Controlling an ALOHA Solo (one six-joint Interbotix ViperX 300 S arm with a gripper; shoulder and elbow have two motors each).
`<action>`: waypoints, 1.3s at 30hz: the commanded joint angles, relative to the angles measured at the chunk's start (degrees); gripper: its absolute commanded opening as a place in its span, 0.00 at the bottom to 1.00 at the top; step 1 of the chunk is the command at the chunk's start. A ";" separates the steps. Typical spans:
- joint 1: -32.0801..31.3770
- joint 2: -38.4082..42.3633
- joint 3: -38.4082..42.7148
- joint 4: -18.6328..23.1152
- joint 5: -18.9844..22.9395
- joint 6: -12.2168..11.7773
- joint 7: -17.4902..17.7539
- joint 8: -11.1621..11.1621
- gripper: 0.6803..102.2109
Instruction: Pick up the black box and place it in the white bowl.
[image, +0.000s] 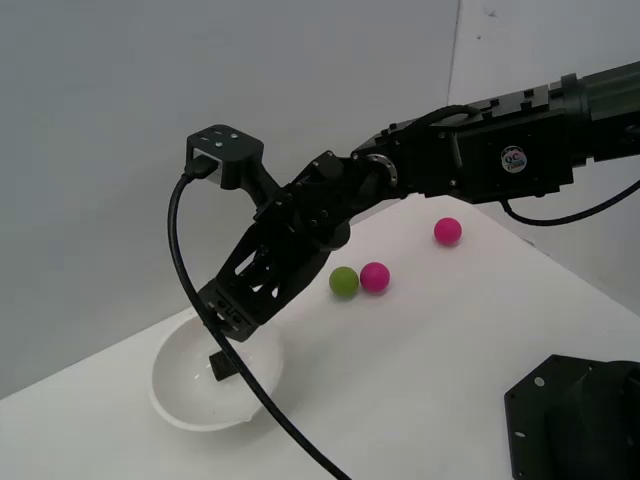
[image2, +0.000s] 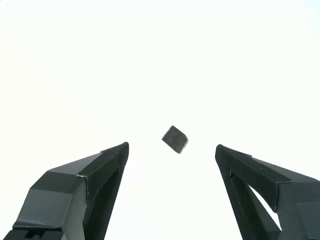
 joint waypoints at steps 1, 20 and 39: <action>0.79 2.72 3.34 0.97 0.79 0.00 -0.18 0.70 0.98; 16.79 23.03 23.55 13.54 13.62 4.75 0.09 2.02 0.72; 36.65 48.69 49.31 25.22 25.22 6.86 7.38 9.05 0.72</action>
